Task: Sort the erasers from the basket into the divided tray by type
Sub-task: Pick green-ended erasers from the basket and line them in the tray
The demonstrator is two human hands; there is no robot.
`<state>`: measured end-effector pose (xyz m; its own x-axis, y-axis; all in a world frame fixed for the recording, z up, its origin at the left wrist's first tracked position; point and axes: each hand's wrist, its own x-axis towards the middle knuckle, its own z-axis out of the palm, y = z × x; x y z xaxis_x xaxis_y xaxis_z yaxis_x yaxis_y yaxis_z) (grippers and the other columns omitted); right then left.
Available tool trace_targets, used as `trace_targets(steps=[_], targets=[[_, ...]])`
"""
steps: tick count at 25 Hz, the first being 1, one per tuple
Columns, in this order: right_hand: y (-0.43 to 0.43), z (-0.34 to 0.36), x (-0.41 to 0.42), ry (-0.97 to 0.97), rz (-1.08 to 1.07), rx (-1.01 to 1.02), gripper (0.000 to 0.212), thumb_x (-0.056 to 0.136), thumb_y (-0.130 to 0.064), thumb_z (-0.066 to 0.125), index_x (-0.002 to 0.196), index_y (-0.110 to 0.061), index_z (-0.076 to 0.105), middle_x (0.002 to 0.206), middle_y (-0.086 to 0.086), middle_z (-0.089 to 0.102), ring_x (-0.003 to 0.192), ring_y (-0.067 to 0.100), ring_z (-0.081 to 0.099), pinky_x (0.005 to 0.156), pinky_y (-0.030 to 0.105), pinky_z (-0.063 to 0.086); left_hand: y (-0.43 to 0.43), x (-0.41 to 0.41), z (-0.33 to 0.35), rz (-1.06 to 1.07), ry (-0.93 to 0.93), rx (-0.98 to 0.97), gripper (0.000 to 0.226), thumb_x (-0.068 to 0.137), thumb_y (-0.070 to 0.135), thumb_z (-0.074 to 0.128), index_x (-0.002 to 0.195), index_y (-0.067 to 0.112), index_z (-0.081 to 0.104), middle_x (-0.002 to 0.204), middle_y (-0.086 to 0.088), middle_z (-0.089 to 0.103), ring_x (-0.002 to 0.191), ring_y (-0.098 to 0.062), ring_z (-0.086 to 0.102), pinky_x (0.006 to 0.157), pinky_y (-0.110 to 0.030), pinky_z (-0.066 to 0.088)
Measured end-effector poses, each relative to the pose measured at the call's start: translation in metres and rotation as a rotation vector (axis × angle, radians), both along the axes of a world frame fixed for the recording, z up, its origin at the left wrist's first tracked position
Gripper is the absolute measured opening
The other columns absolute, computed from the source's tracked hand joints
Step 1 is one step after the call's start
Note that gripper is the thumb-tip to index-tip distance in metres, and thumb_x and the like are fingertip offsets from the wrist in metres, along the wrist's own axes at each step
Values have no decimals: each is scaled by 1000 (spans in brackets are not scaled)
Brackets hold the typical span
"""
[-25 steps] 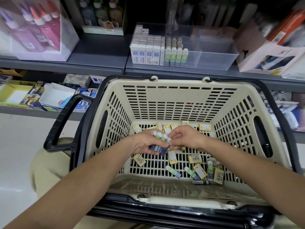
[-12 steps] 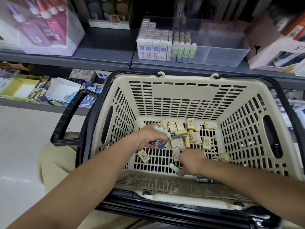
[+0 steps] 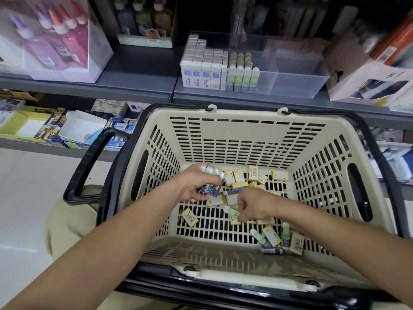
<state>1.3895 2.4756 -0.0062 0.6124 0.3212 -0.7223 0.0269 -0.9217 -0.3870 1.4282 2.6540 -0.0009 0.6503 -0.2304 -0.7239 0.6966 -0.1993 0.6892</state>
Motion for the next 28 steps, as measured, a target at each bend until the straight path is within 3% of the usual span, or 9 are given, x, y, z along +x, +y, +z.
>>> trace_targets(steps=[2,7,10,14,17,19,21,23,28], targets=[[-7,20,11,-26,-134,146,29,78,-23,72,103,-24,55,82,-11,58,73,8,58,59,21,45,0,4,13,-18,-87,-15,30,74,0,69,93,21,57,87,-3,64,75,-15,63,57,-28,53],[-26,49,29,-177,-323,366,18,77,-12,72,78,-19,56,75,-3,61,64,11,56,66,27,48,-4,17,53,-106,-318,-10,28,76,-1,69,90,20,58,77,-1,61,61,-8,62,56,-26,53],[-39,68,47,-308,-433,459,12,78,-9,70,86,-9,61,85,7,67,78,18,64,78,37,52,-8,32,77,-113,-486,-12,30,75,-5,68,87,21,57,72,0,60,56,-7,57,49,-22,46],[-47,97,77,-478,-540,658,21,82,-4,66,90,-22,57,80,4,67,71,14,69,69,26,55,-18,63,99,1,-563,-98,31,76,-4,67,86,24,59,67,4,60,52,-7,54,44,-22,41],[-51,118,104,-599,-560,702,14,91,-15,56,89,-29,59,84,-2,70,75,11,70,64,23,54,-20,89,107,50,-630,-106,32,78,-1,68,84,28,58,68,6,59,54,-4,54,42,-22,40],[-54,134,131,-771,-541,616,9,92,-21,54,92,-26,62,86,-4,70,81,13,69,69,28,55,-18,108,109,84,-694,-73,30,78,2,69,86,28,56,66,9,59,53,-3,54,43,-20,41],[-57,147,160,-1007,-496,381,8,89,-24,58,93,-21,64,87,-1,70,83,15,66,76,29,50,-18,123,108,114,-728,-53,29,78,3,69,90,25,55,61,9,59,48,-5,52,41,-20,40],[-56,157,184,-1118,-432,114,12,87,-25,59,88,-14,64,86,6,69,83,23,63,72,29,44,-18,133,105,139,-722,-51,31,78,4,69,93,26,53,62,5,57,47,-8,49,40,-21,38],[-38,150,212,-885,-295,14,16,91,-13,48,98,-18,61,104,7,66,92,25,60,71,26,42,-23,141,91,107,-710,-53,31,79,3,69,88,28,54,71,0,57,51,-8,51,42,-20,39]])
